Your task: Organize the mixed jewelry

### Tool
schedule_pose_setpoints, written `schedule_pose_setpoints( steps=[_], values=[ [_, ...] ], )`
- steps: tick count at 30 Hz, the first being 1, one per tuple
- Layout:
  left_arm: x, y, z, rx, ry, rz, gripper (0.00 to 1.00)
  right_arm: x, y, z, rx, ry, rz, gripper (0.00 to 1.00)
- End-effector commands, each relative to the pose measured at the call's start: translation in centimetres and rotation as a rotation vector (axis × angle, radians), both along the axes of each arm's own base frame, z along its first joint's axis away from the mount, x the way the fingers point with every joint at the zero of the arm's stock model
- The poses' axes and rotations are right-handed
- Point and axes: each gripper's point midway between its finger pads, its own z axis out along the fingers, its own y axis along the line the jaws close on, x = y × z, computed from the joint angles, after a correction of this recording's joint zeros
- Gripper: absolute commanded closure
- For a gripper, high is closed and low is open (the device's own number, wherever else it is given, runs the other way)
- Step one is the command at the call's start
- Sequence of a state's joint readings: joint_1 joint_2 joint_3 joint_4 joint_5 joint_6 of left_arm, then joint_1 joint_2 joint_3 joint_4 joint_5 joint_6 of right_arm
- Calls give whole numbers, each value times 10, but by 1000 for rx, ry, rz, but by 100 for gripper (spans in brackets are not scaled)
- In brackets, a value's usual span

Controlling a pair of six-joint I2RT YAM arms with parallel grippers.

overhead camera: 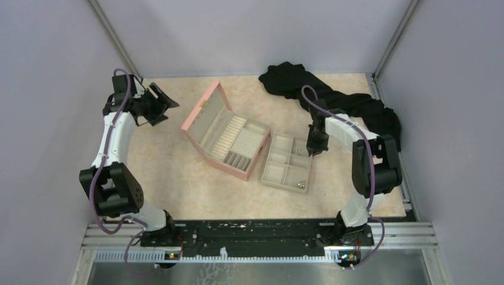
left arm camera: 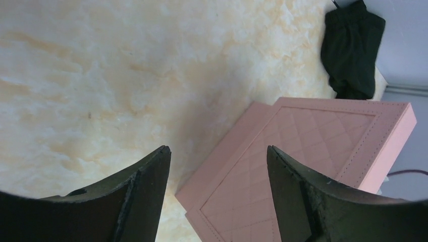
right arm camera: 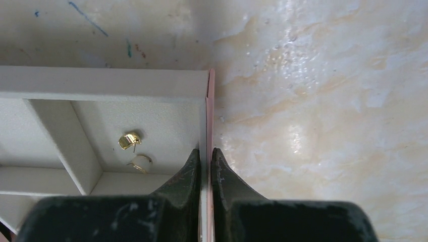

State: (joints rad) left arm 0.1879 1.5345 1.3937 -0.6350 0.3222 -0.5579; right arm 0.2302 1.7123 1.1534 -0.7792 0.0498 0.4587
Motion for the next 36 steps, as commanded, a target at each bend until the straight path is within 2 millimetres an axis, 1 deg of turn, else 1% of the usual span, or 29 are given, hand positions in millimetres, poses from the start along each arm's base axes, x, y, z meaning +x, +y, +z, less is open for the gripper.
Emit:
schedule_pose_setpoints(
  steps=[1,4,5,10,18,21,23,26,29,36],
  values=[
    [10,-13,-13,-111,-26,-26,24,0,24,20,54,-53,58,100],
    [10,-19,-39,-182,13,-29,24,0,31,17,51,-43,71,100],
    [10,-20,-45,-196,25,-35,24,2,32,17,52,-43,72,100],
    [3,-22,-77,-202,105,-45,23,5,37,11,60,-31,67,100],
    [-10,-36,-114,-283,165,-69,23,0,38,-2,50,9,33,100],
    [-14,-40,-123,-291,182,-79,23,0,39,-6,48,18,27,100],
    [-17,-42,-127,-288,193,-87,23,3,40,-6,54,12,20,100],
    [-21,-48,-134,-286,208,-113,23,10,44,-3,65,0,6,100],
    [-25,-60,-140,-294,224,-156,24,21,49,2,77,-9,-14,100],
    [-30,-76,-150,-299,256,-201,24,38,57,3,91,-5,-75,100]
  ],
)
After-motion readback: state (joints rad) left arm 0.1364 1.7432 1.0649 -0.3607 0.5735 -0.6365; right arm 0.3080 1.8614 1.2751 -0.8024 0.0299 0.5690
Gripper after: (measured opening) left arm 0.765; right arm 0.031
